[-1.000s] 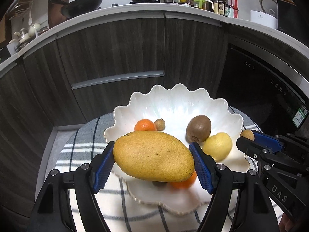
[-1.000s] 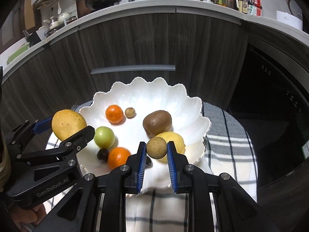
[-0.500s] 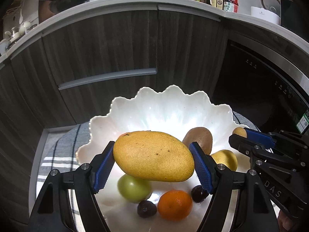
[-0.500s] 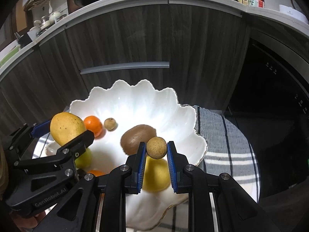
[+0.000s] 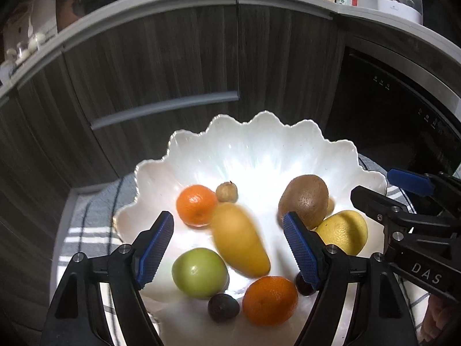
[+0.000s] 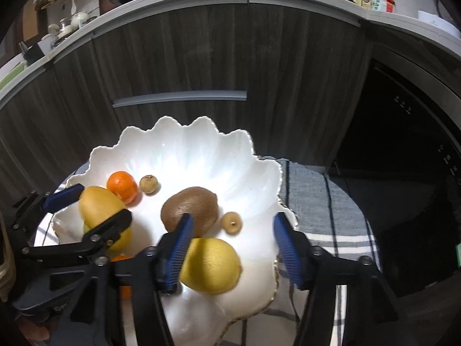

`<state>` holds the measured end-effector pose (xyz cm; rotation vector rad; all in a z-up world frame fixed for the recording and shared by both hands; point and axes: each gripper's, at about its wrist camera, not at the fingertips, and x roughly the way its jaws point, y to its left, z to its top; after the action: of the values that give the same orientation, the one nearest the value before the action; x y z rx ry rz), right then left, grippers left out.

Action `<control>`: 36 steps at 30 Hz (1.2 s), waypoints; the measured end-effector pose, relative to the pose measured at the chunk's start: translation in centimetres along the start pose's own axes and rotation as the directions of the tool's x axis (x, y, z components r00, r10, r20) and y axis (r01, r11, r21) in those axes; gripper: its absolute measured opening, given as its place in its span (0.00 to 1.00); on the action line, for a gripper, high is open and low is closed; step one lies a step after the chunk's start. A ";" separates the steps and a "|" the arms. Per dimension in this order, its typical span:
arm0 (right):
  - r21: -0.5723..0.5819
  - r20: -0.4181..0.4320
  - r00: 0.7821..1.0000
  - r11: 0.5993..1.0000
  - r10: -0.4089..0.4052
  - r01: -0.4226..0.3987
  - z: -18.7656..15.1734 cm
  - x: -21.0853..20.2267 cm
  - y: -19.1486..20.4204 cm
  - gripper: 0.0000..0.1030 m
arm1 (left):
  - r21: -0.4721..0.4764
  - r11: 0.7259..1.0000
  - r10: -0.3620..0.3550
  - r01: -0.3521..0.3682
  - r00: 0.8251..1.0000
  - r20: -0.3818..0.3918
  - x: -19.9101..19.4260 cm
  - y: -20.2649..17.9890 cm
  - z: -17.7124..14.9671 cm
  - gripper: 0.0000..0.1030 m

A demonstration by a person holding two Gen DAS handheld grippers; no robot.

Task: Organize fruits

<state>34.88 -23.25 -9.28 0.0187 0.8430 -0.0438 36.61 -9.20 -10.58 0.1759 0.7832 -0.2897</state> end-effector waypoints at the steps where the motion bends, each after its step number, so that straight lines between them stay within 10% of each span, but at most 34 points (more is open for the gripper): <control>1: 0.003 0.005 1.000 1.000 -0.003 0.003 0.0 -0.2 -0.1 0.60 | 0.011 1.000 0.007 -0.007 1.000 0.009 -0.4 -0.1 0.0 0.80; 36: 0.066 0.136 0.989 0.997 -0.057 0.048 -6.0 -17.3 1.8 0.65 | -0.046 0.994 0.109 -0.102 0.980 0.166 -19.9 -0.4 -5.6 0.87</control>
<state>19.02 -20.66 -0.36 0.0518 0.7035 -0.1196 19.34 -4.32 -0.27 0.1548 0.6088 -0.1864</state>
